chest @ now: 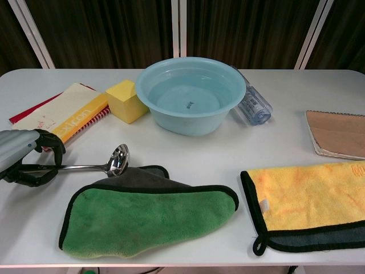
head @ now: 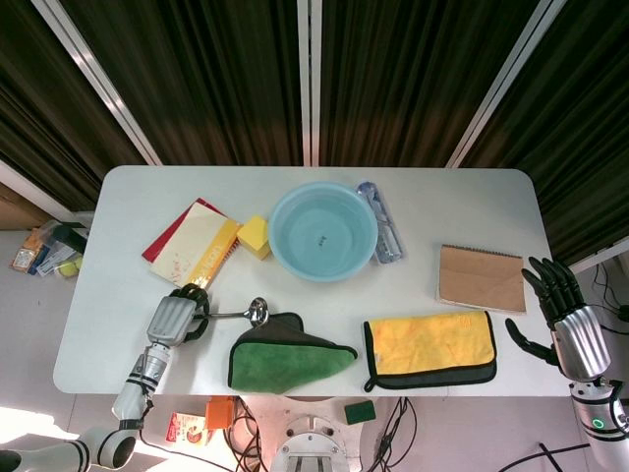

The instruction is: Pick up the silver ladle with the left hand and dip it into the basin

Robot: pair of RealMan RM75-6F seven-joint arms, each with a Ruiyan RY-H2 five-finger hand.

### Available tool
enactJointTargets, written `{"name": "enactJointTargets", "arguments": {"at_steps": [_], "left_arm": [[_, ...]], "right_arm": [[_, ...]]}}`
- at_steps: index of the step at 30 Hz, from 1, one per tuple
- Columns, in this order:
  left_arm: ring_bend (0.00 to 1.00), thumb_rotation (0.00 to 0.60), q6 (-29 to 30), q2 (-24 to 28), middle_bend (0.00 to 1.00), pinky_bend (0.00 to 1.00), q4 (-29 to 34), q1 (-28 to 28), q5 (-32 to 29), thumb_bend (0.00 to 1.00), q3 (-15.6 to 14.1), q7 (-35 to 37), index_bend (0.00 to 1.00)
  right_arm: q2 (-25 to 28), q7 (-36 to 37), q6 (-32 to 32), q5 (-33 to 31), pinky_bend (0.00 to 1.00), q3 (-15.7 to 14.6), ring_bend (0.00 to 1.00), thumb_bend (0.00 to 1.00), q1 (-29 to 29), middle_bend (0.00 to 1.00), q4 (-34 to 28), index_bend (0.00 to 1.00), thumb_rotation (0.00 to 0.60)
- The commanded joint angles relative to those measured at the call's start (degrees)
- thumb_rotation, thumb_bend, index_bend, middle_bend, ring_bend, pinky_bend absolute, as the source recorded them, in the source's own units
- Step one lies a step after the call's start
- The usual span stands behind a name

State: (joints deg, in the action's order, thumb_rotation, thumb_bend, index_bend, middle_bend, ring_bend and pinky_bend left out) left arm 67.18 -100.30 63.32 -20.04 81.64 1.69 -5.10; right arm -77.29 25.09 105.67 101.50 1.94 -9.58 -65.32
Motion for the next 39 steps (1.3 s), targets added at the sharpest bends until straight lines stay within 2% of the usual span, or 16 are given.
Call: {"name": "enactJointTargets", "arguments": {"at_steps": [1, 14, 20, 25, 34, 39], "left_arm": [[0.21, 0.6, 1.31, 1.2, 0.35, 0.33, 1.91, 0.19, 0.75, 0.38, 0.18, 0.66, 0.67], [0.27, 0.6, 4.18, 5.07, 0.43, 0.38, 8.03, 0.22, 2.94, 0.39, 0.56, 5.53, 0.74], [0.39, 0.6, 4.7, 6.58, 0.5, 0.53, 9.66, -0.2, 3.68, 0.39, 0.95, 8.21, 0.79], [0.44, 0.6, 4.96, 7.68, 0.55, 0.61, 10.78, -0.57, 4.07, 0.39, 1.27, 9.67, 0.79], [0.58, 0.6, 0.44, 11.5, 0.66, 0.74, 15.2, -2.38, 1.86, 0.39, 1.98, 11.59, 0.79], [0.64, 0.6, -2.22, 13.47, 0.68, 0.79, 17.25, -3.67, 0.29, 0.39, 2.71, 11.25, 0.79]], "right_arm": [[-0.01, 0.02, 0.08, 0.04, 0.0, 0.01, 0.0, 0.35, 0.0, 0.0, 0.03, 0.0, 0.6], [0.07, -0.04, 0.32, 0.31, 0.0, -0.06, 0.0, 0.35, -0.01, 0.0, -0.13, 0.0, 0.6], [0.27, -0.22, 0.4, 0.45, 0.0, -0.07, 0.0, 0.35, -0.05, 0.0, -0.52, 0.0, 0.6], [0.37, -0.33, 0.47, 0.47, 0.0, -0.02, 0.0, 0.35, -0.06, 0.0, -0.65, 0.0, 0.6], [0.59, -0.39, 0.49, 0.52, 0.0, 0.0, 0.0, 0.35, -0.08, 0.0, -0.88, 0.0, 0.6], [0.65, -0.27, 0.59, 0.42, 0.0, 0.09, 0.0, 0.35, -0.05, 0.0, -0.91, 0.0, 0.6]]}}
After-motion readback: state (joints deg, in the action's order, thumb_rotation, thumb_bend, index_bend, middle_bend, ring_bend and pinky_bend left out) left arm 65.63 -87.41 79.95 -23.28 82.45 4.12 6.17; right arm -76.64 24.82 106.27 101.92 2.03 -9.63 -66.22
